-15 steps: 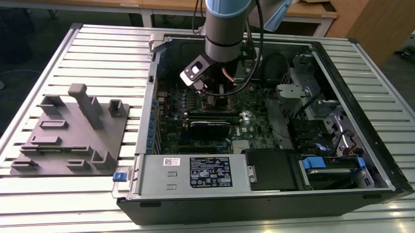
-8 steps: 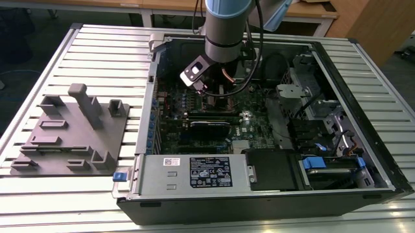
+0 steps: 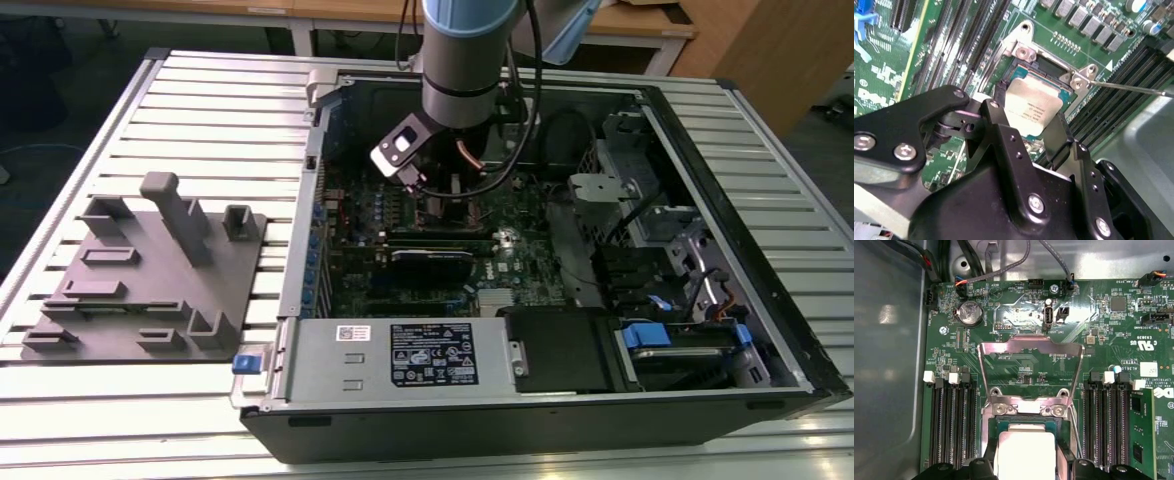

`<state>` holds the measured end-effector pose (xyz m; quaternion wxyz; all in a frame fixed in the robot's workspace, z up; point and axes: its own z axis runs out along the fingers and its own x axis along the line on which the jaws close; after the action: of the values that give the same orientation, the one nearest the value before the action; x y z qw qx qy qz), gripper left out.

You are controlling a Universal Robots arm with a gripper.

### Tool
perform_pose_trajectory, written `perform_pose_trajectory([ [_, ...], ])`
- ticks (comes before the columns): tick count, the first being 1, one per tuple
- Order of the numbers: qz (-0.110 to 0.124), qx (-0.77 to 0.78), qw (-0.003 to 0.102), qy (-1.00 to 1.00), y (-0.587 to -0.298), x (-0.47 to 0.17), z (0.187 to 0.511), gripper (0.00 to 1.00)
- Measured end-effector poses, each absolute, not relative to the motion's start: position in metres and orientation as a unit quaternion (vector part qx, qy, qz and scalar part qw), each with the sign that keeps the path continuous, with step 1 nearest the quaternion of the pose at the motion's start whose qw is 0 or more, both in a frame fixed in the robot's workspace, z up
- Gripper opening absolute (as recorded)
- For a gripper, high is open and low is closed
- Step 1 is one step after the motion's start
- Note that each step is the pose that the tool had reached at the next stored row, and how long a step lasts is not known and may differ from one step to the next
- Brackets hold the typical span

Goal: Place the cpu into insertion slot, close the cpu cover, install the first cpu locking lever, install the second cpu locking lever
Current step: 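Place the cpu into insertion slot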

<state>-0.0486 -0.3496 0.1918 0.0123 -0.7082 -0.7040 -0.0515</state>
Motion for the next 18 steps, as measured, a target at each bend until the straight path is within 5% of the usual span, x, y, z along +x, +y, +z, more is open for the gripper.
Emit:
perform_pose_trajectory([
  [18,-0.047,-0.715,0.007,-0.697,-0.3498,-0.0487,0.1914,0.54],
])
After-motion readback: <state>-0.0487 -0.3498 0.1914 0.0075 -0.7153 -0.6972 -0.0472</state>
